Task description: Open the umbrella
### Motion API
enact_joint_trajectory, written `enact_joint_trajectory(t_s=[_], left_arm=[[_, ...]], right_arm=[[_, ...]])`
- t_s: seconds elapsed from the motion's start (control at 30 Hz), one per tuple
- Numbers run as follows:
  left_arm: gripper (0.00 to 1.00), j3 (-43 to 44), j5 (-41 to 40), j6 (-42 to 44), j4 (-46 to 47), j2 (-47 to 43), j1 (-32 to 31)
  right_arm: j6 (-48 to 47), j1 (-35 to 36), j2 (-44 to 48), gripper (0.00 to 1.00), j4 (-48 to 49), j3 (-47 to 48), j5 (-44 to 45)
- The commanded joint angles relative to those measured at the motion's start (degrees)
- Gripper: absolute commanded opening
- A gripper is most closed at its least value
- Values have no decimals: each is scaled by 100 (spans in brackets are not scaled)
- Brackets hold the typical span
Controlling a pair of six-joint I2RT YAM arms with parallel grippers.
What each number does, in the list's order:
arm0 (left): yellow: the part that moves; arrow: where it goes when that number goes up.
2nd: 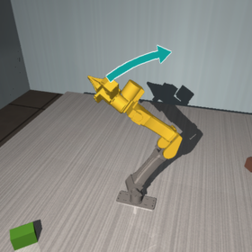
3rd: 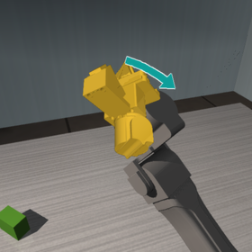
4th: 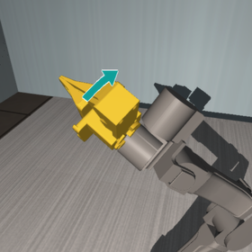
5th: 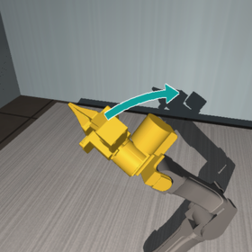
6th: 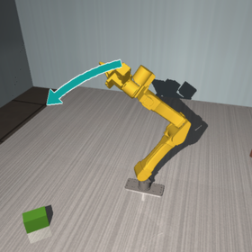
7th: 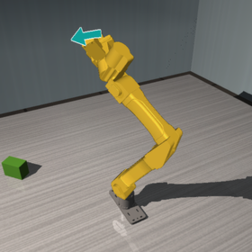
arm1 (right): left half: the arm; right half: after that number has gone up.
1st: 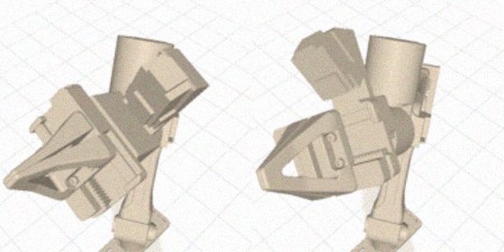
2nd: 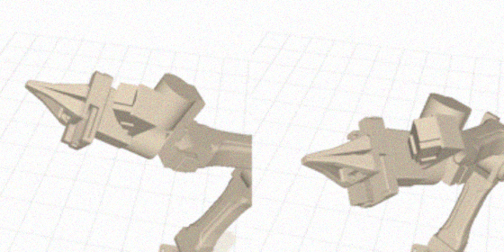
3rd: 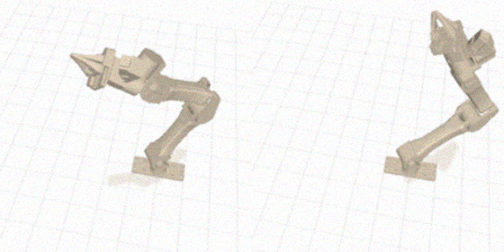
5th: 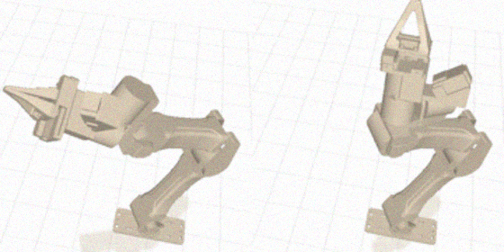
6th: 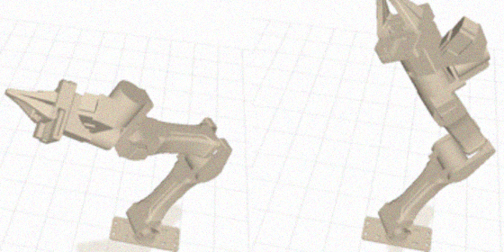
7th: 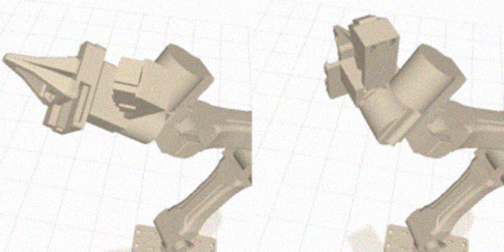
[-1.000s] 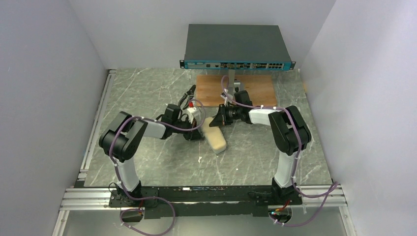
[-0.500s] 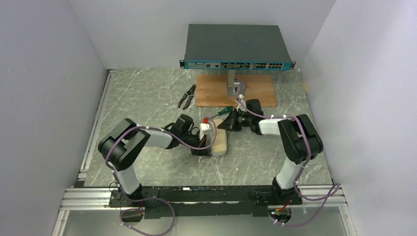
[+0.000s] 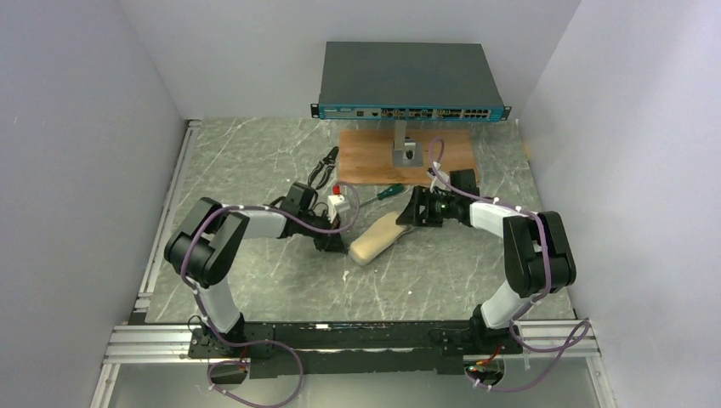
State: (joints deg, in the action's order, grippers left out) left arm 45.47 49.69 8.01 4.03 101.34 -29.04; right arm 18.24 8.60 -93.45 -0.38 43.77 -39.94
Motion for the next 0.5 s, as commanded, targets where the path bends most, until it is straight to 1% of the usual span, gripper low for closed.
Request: enact_joint_trajectory(t_s=[0.0, 0.07, 0.1, 0.13, 0.2, 0.23, 0.27, 0.33, 0.37, 0.47], left_arm=[[0, 552, 102, 259, -804, 263, 278], [0, 704, 144, 361, -912, 328, 291], [0, 731, 150, 398, -936, 352, 290], [0, 772, 151, 438, -976, 373, 285], [0, 826, 186, 476, -1013, 445, 304], [0, 847, 197, 463, -1010, 474, 322], [0, 863, 217, 445, -1004, 495, 334], [0, 904, 278, 432, -1003, 553, 355], [0, 918, 297, 415, -998, 580, 365], [0, 974, 391, 349, -1004, 662, 396]], right_arm=[[-2782, 2, 222, 84, -1820, 816, -446], [-3962, -8, 420, 91, -2292, 899, -603], [-4550, -7, 587, 93, -2387, 835, -743], [-5266, -3, 811, 94, -2373, 712, -833], [-6201, 46, 1284, 97, -2307, 472, -961], [-6578, 126, 1308, 97, -2433, 591, -928], [-6879, 217, 1189, 98, -2756, 840, -865], [-7286, 364, 977, 99, -3161, 1224, -853], [-7521, 503, 943, 100, -3279, 1323, -792], [-8079, 1174, 1013, 99, -3249, 1285, -213]])
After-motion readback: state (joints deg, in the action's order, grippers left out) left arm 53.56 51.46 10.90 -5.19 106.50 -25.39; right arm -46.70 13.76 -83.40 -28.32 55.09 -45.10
